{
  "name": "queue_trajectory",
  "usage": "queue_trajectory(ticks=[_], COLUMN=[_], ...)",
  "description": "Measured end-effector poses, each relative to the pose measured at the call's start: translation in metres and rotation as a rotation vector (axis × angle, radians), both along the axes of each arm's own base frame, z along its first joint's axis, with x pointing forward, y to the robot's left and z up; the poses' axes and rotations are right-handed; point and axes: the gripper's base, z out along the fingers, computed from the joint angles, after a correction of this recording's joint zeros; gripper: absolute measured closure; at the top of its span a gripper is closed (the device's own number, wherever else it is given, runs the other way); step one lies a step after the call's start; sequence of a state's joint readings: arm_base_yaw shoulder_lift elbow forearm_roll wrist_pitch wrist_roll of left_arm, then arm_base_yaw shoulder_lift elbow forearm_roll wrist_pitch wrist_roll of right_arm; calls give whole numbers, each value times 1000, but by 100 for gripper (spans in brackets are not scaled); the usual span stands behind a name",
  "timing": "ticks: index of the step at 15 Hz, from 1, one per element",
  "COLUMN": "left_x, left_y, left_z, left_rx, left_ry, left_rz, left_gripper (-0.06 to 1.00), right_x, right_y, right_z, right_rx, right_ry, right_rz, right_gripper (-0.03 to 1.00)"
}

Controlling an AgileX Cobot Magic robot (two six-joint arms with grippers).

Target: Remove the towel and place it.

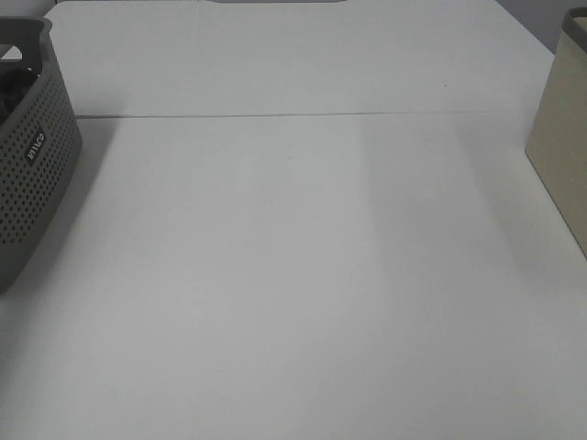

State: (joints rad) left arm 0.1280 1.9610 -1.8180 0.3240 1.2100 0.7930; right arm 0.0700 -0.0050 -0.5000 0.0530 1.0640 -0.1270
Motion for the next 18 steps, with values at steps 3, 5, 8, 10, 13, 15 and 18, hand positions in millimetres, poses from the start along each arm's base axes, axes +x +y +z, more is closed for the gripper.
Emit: queue_trajectory(ticks=[3, 5, 8, 10, 13, 15, 18], left_x=[-17, -26, -39, -44, -56, -67, -83], left_y=[-13, -23, -53, -87, -136, -168, -216], left_z=[60, 95, 147, 171, 194, 206, 207], left_rx=[-110, -200, -278, -303, -348, -385, -462], left_ry=[-187, -304, -472, -543, -606, -635, -617], left_rz=[0, -15, -83, -180, -321, -409, -502], left_gripper=[94, 94, 94, 94, 94, 94, 94], right_x=[0, 0, 0, 0, 0, 0, 0], right_y=[0, 0, 0, 0, 0, 0, 0], right_z=[0, 0, 0, 0, 0, 0, 0], right_rx=[0, 0, 0, 0, 0, 0, 0], right_ry=[0, 0, 0, 0, 0, 0, 0], right_rz=[0, 0, 0, 0, 0, 0, 0], right_gripper=[21, 21, 21, 21, 21, 21, 21])
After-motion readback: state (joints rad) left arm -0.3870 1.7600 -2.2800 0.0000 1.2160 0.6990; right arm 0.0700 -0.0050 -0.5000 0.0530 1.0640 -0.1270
